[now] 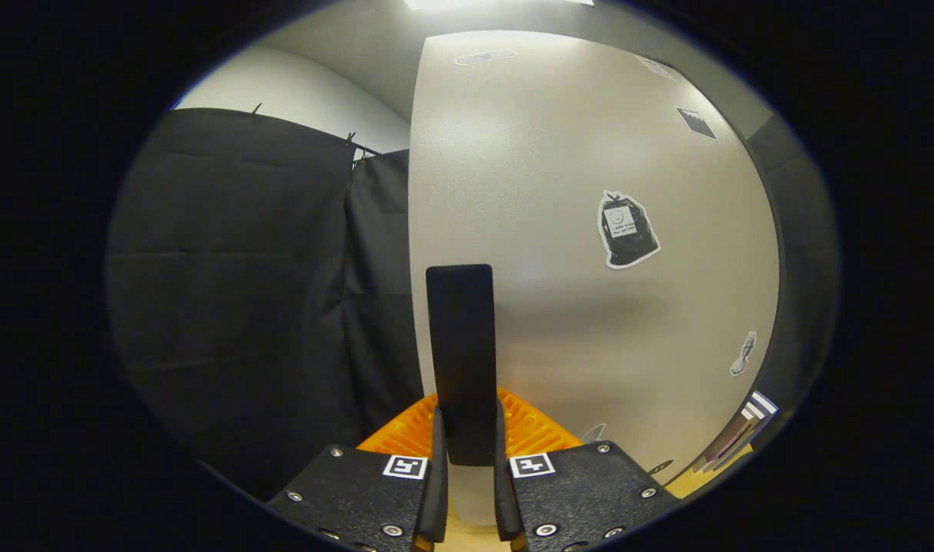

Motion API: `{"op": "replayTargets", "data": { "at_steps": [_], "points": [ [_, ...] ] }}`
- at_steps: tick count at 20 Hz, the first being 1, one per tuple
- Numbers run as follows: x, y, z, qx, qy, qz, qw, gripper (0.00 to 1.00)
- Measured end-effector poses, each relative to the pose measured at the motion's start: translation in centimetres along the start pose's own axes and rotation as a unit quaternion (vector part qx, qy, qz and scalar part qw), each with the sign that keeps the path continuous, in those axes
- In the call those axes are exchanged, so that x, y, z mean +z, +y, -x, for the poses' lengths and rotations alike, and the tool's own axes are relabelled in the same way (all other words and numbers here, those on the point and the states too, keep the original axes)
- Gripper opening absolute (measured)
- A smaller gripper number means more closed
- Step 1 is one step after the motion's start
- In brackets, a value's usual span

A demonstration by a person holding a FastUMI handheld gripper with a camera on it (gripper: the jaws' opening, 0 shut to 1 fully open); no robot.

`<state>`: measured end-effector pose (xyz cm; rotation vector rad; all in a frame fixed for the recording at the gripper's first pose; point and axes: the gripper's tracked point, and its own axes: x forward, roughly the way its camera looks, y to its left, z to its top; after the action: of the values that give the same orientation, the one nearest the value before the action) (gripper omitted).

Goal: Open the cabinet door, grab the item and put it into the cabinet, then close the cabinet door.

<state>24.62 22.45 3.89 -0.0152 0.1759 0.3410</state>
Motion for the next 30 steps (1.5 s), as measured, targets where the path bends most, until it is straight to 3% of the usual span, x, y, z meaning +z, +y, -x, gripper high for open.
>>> {"op": "replayTargets", "data": {
  "at_steps": [16,30],
  "points": [
    [-0.8,-2.0,-0.2,0.072,0.016,-0.018,0.997,0.25],
    [-1.1,-3.5,-0.9,0.107,0.019,-0.035,0.994,0.25]
  ]
}}
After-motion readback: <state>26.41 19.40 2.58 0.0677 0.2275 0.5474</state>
